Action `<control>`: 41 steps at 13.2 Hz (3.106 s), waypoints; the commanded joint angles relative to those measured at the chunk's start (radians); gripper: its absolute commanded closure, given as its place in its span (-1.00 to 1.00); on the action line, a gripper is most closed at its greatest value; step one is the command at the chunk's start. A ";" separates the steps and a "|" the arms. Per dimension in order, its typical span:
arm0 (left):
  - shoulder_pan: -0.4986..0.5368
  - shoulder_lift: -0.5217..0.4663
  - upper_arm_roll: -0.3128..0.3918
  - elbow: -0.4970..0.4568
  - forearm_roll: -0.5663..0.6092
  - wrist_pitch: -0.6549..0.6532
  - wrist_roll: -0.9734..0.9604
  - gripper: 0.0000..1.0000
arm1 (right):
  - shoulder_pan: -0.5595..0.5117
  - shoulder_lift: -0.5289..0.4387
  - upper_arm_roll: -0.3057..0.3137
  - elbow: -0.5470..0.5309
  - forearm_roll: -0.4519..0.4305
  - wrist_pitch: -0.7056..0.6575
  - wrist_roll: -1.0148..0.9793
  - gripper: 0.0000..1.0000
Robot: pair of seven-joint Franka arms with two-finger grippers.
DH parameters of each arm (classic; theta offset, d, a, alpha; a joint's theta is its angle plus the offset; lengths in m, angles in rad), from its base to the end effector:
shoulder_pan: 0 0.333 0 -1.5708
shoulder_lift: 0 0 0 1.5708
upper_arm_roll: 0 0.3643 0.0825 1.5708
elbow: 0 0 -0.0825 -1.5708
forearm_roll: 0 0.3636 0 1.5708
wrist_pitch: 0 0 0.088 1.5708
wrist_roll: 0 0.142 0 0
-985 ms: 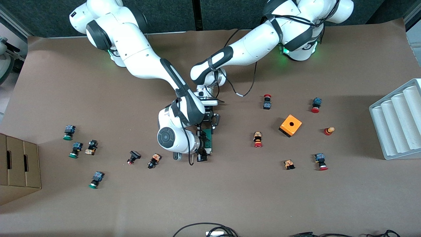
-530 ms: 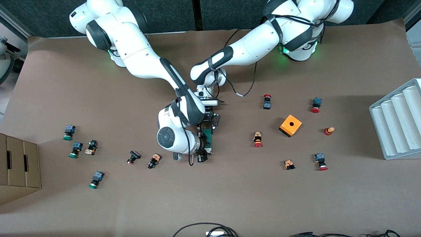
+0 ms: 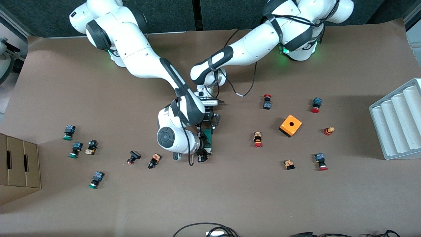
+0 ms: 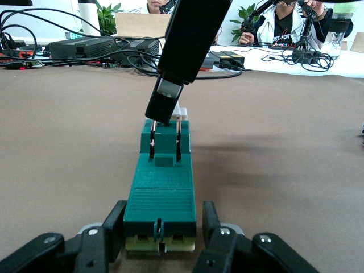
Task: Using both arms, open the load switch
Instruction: 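Press the right gripper down onto the white lever, then push the white lever over into the closed position with the right gripper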
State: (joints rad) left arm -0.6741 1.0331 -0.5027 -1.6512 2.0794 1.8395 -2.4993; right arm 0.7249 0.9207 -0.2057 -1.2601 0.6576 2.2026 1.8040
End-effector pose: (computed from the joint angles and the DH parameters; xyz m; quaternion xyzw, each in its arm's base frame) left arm 0.4126 -0.5750 0.0938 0.8204 0.0221 0.5712 0.0100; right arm 0.6367 0.4595 0.2211 -0.6903 0.6987 0.1621 0.0953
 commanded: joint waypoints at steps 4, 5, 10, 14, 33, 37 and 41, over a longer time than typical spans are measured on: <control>-0.015 0.013 0.006 0.019 0.016 -0.019 -0.004 -0.21 | 0.001 -0.017 -0.008 -0.010 -0.003 -0.046 0.002 0.08; -0.015 0.013 0.007 0.019 0.016 -0.019 -0.004 -0.21 | -0.001 -0.017 -0.006 -0.015 -0.003 -0.046 0.000 0.08; -0.015 0.013 0.006 0.019 0.016 -0.019 -0.004 -0.20 | 0.004 -0.032 -0.004 -0.042 -0.018 -0.044 -0.003 0.08; -0.015 0.013 0.006 0.019 0.016 -0.019 -0.004 -0.20 | 0.002 -0.056 -0.004 -0.062 -0.026 -0.055 -0.005 0.08; -0.015 0.013 0.006 0.019 0.016 -0.019 -0.004 -0.20 | -0.002 -0.129 0.029 -0.125 -0.065 -0.084 -0.003 0.08; -0.015 0.013 0.007 0.019 0.016 -0.019 -0.004 -0.20 | -0.005 -0.132 0.029 -0.122 -0.067 -0.084 -0.003 0.08; -0.015 0.013 0.006 0.019 0.016 -0.019 -0.004 -0.19 | -0.004 -0.138 0.029 -0.124 -0.067 -0.089 -0.003 0.08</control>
State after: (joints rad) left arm -0.6742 1.0331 -0.5023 -1.6512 2.0797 1.8392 -2.4993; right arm 0.7240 0.8200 -0.1842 -1.3529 0.6118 2.1330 1.8009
